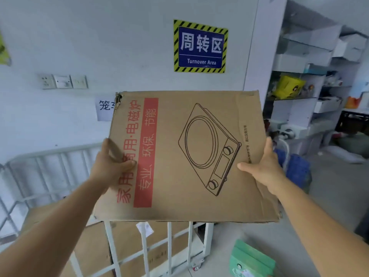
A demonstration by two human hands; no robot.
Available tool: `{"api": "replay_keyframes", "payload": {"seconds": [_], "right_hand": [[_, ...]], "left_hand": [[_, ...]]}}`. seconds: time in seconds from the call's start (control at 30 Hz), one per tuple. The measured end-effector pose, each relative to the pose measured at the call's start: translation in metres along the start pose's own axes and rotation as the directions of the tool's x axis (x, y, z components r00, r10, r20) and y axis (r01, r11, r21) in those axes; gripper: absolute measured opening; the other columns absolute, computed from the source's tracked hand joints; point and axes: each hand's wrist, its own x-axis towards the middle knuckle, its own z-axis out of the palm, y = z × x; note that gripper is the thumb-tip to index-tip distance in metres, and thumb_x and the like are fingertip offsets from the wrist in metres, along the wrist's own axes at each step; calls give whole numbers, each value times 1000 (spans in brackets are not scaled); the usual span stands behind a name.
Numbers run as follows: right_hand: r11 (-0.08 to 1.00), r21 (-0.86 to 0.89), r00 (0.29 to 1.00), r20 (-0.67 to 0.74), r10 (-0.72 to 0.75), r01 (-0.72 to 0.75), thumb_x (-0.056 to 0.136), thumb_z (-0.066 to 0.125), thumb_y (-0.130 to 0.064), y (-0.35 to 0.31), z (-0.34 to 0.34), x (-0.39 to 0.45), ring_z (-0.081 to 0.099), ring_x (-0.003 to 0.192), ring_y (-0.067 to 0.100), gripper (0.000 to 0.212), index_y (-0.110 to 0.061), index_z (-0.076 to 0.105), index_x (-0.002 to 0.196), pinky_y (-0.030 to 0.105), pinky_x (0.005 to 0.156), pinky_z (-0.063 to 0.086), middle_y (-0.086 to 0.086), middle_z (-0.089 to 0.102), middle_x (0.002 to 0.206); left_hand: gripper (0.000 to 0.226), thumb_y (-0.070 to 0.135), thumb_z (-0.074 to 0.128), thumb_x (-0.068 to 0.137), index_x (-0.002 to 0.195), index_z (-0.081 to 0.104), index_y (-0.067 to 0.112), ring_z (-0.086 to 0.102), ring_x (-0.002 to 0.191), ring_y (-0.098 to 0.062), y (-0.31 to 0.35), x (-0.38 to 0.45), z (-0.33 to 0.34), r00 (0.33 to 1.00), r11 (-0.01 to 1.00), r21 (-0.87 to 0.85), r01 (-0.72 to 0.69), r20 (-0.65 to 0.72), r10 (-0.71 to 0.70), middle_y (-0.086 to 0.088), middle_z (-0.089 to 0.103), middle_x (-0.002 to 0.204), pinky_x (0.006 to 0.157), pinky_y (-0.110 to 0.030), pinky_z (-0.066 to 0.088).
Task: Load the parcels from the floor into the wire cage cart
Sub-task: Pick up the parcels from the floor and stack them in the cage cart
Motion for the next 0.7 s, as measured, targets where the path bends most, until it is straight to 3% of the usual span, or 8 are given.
{"api": "replay_keyframes", "payload": {"seconds": [0.17, 0.33, 0.43, 0.5, 0.7], "right_hand": [[999, 22, 997, 62, -38, 37, 68, 87, -27, -53, 85, 29, 36, 136, 33, 124, -41, -4, 151, 54, 109, 34, 7, 25, 154], [998, 19, 985, 157, -65, 63, 75, 83, -26, -90, 164, 47, 28, 143, 30, 123, -33, -12, 154, 49, 112, 27, 5, 13, 160], [997, 19, 975, 207, -82, 80, 75, 83, -26, -107, 207, 62, 28, 142, 31, 124, -35, -13, 153, 49, 110, 31, 5, 11, 161], [996, 20, 966, 241, -91, 89, 75, 83, -26, -116, 236, 75, 29, 142, 30, 124, -36, -13, 153, 48, 109, 33, 5, 11, 161], [991, 45, 935, 327, -135, 127, 75, 83, -23, -139, 325, 123, 31, 141, 29, 121, -36, -8, 154, 47, 108, 33, 4, 14, 160]], "left_hand": [[62, 13, 82, 73, 109, 33, 25, 65, 74, -21, -27, 57, -66, 996, 1000, 28, 7, -92, -5, -6, 64, 96, 55, -32, 52], [66, 18, 83, 72, 109, 30, 34, 66, 86, -31, -60, 95, -117, 983, 995, 60, 77, -170, -66, -9, 63, 107, 68, -47, 58], [76, 19, 81, 74, 127, 30, 34, 65, 90, -31, -81, 113, -139, 972, 989, 56, 137, -201, -123, -10, 61, 111, 71, -47, 57], [92, 20, 81, 74, 142, 21, 34, 65, 93, -32, -94, 127, -150, 961, 984, 53, 172, -227, -156, -10, 60, 114, 69, -44, 56], [84, 18, 79, 77, 139, 25, 33, 65, 87, -30, -133, 179, -171, 924, 964, 60, 258, -305, -229, -11, 61, 108, 62, -40, 55]]}}
